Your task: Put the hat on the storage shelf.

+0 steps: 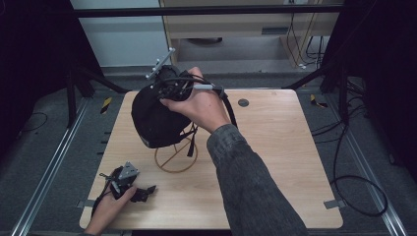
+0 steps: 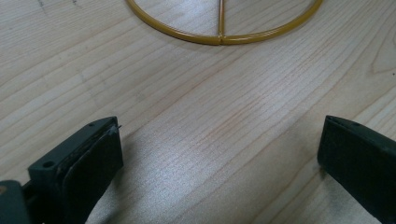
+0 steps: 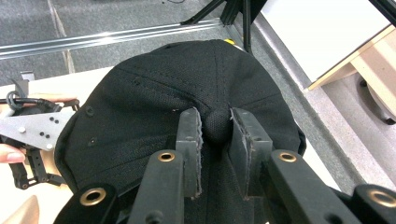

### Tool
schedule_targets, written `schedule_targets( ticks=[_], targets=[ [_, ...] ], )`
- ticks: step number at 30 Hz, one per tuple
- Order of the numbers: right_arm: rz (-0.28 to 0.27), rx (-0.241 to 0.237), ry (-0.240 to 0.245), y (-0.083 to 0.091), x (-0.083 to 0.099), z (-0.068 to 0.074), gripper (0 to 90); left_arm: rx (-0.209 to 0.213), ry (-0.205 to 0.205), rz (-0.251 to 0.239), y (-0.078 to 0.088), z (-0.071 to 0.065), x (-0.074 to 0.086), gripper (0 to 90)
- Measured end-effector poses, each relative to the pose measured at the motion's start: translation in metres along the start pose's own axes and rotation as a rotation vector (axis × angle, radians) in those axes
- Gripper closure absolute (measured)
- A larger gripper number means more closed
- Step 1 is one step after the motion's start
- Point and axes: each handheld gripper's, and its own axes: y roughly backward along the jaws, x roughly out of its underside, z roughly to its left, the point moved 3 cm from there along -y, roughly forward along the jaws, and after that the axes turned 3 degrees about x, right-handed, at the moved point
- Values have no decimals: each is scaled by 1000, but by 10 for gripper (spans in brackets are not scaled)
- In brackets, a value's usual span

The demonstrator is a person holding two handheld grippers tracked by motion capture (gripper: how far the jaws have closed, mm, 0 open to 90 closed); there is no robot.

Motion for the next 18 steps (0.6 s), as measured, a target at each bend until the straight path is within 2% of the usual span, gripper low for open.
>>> schedule_targets(
  ticks=[12, 18],
  targets=[
    [9, -6, -5, -9, 0, 2, 738, 0, 0, 0, 0, 0, 0, 0],
    [39, -15, 7, -21, 0, 8, 737, 0, 0, 0, 0, 0, 0, 0]
  ],
)
